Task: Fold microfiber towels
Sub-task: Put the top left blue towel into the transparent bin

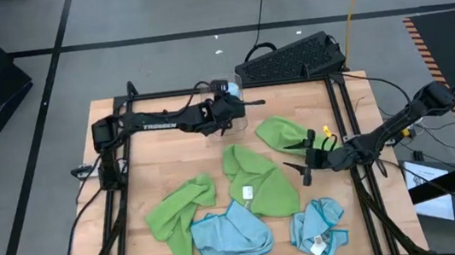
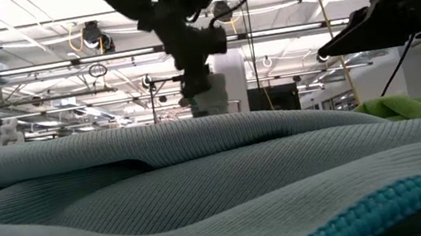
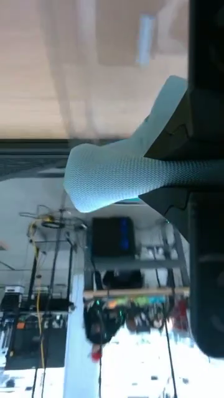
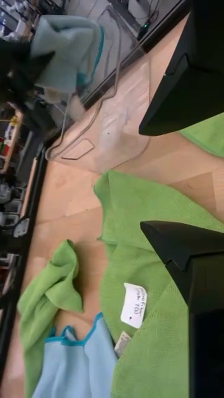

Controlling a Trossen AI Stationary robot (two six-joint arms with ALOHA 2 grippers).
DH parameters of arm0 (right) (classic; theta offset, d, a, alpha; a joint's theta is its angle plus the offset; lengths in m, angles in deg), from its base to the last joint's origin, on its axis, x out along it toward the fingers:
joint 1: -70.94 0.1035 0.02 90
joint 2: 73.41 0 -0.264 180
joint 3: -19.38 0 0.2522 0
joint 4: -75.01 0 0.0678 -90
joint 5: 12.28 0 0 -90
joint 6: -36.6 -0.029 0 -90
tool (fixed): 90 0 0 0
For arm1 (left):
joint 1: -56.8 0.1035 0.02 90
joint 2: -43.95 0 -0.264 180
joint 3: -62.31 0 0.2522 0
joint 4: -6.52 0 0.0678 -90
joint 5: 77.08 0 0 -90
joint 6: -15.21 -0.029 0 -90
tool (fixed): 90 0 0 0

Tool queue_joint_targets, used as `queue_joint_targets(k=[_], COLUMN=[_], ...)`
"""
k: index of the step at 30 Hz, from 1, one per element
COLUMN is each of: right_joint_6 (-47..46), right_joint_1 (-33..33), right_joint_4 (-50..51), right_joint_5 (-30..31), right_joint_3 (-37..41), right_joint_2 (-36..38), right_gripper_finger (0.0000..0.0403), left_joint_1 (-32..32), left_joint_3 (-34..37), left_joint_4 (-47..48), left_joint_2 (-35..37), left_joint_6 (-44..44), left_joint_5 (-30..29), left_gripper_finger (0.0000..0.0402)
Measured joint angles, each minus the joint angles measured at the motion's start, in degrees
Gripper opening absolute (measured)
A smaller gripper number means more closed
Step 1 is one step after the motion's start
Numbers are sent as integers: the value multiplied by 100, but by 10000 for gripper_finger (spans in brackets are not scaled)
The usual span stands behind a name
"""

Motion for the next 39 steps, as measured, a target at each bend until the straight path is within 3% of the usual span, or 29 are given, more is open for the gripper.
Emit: queue_joint_targets(k=[3, 10, 19, 29, 39], right_joint_6=[142, 239, 340, 470, 595], right_joint_1=[0, 0, -2, -9, -13], right_joint_4=[-272, -386, -425, -443, -446], right_joint_5=[0, -9, -7, 0, 4], right_joint_3=[116, 137, 137, 137, 137], right_joint_2=[2, 0, 0, 0, 0], right_gripper_finger=[227, 226, 226, 226, 226], left_joint_1=[139, 482, 726, 818, 884], left_joint_3=[295, 615, 913, 937, 934], left_joint_4=[-671, -1044, -1152, -1674, -1439], left_joint_2=[2, 2, -25, -546, -544], left_joint_6=[-441, -492, -473, -1269, -779], left_joint_5=[112, 607, 711, 693, 964], left_gripper_finger=[33, 37, 38, 41, 90])
